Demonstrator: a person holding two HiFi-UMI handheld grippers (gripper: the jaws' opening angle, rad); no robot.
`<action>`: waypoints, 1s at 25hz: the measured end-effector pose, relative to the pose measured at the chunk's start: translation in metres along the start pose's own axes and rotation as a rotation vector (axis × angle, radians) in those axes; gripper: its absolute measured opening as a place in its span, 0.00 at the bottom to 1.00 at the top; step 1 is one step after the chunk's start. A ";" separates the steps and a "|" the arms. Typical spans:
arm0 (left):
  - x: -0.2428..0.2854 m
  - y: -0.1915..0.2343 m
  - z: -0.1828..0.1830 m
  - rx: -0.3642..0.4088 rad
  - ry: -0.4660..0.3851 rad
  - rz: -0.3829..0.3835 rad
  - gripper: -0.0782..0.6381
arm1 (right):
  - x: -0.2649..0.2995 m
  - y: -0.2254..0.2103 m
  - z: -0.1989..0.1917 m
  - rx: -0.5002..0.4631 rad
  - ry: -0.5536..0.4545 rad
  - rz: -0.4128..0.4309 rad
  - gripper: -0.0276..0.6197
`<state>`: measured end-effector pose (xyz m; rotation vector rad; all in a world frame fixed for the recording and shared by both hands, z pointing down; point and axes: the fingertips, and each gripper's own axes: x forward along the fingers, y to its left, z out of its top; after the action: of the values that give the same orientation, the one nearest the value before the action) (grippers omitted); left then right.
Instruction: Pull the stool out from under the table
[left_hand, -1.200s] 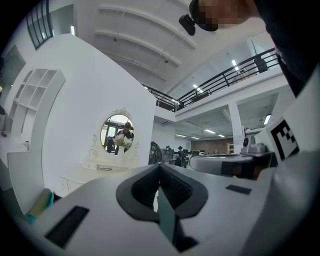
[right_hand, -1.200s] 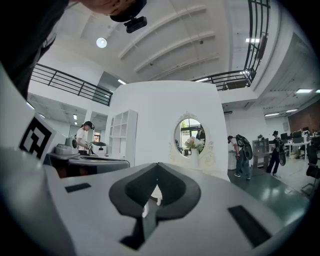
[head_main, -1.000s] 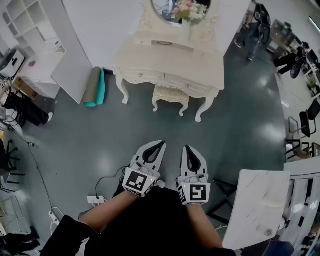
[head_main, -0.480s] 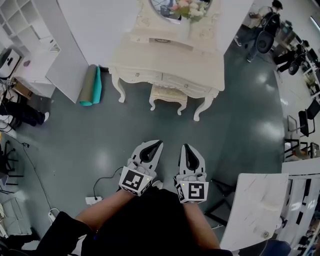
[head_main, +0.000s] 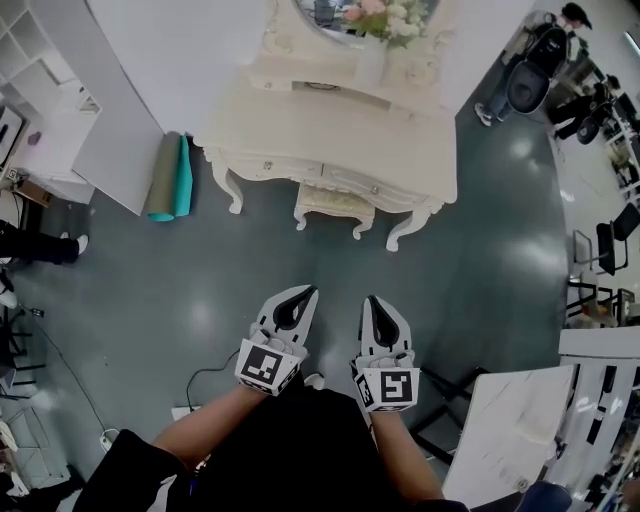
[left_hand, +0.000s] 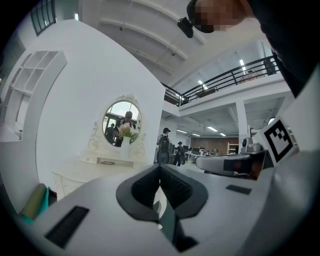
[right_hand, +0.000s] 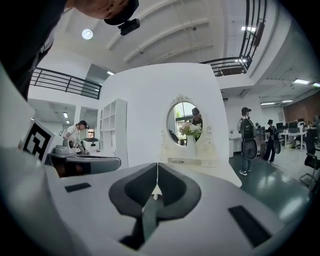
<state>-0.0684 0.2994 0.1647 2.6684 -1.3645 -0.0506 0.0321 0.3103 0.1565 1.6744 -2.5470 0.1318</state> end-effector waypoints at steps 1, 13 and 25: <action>0.009 0.010 -0.001 0.001 0.004 0.001 0.13 | 0.011 -0.004 -0.002 -0.001 0.010 0.000 0.07; 0.096 0.105 -0.011 -0.036 0.070 -0.018 0.13 | 0.137 -0.060 -0.012 0.046 0.088 -0.080 0.07; 0.139 0.150 -0.046 -0.052 0.146 -0.049 0.13 | 0.183 -0.097 -0.033 0.072 0.120 -0.160 0.07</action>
<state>-0.1029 0.1051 0.2367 2.6046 -1.2372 0.1003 0.0497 0.1097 0.2136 1.8283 -2.3387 0.3056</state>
